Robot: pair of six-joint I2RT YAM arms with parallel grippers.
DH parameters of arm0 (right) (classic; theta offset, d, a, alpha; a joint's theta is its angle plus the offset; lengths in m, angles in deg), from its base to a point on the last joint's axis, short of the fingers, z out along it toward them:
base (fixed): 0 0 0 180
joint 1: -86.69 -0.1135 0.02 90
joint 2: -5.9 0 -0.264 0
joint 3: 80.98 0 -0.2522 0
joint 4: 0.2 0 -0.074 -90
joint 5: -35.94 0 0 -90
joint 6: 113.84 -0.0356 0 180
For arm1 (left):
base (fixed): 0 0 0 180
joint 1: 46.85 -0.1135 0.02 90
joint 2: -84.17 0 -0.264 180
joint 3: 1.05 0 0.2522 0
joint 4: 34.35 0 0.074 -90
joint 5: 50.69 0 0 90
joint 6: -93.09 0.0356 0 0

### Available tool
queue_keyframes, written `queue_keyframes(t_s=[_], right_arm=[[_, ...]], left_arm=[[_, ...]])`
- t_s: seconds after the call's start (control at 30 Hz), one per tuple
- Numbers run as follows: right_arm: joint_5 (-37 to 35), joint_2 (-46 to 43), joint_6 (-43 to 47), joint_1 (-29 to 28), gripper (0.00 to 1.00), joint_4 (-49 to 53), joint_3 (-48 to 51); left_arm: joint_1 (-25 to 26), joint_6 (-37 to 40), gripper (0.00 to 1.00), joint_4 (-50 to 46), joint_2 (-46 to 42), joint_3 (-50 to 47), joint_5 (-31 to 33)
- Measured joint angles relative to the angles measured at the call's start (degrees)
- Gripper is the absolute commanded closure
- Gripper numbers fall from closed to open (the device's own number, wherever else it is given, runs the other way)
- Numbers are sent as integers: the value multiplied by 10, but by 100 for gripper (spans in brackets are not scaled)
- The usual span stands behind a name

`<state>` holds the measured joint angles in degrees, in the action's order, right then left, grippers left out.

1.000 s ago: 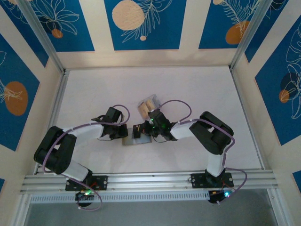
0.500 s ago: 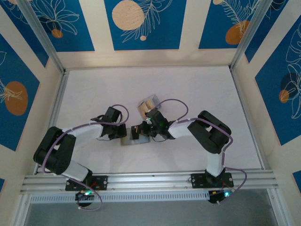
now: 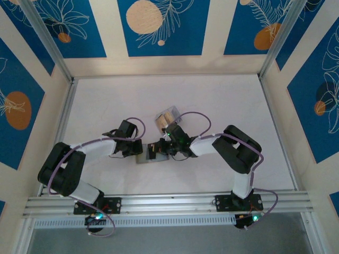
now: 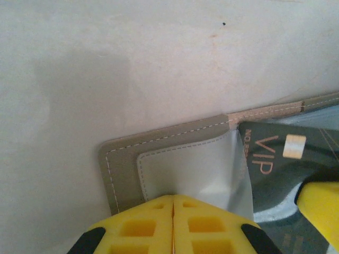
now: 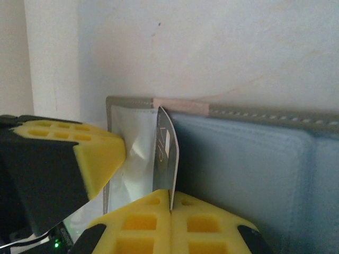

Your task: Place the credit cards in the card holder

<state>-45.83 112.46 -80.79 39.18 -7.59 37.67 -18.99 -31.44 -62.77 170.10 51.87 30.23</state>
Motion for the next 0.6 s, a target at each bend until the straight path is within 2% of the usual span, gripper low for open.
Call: queue_keyframes(t_s=[0.37,0.6], right_arm=[[30,-5,6,-1,100,10,0],[56,23,6,-2,100,-29,-2]], left_arm=[[20,-11,94,1,2,3,31],[21,-11,94,2,-2,2,33]])
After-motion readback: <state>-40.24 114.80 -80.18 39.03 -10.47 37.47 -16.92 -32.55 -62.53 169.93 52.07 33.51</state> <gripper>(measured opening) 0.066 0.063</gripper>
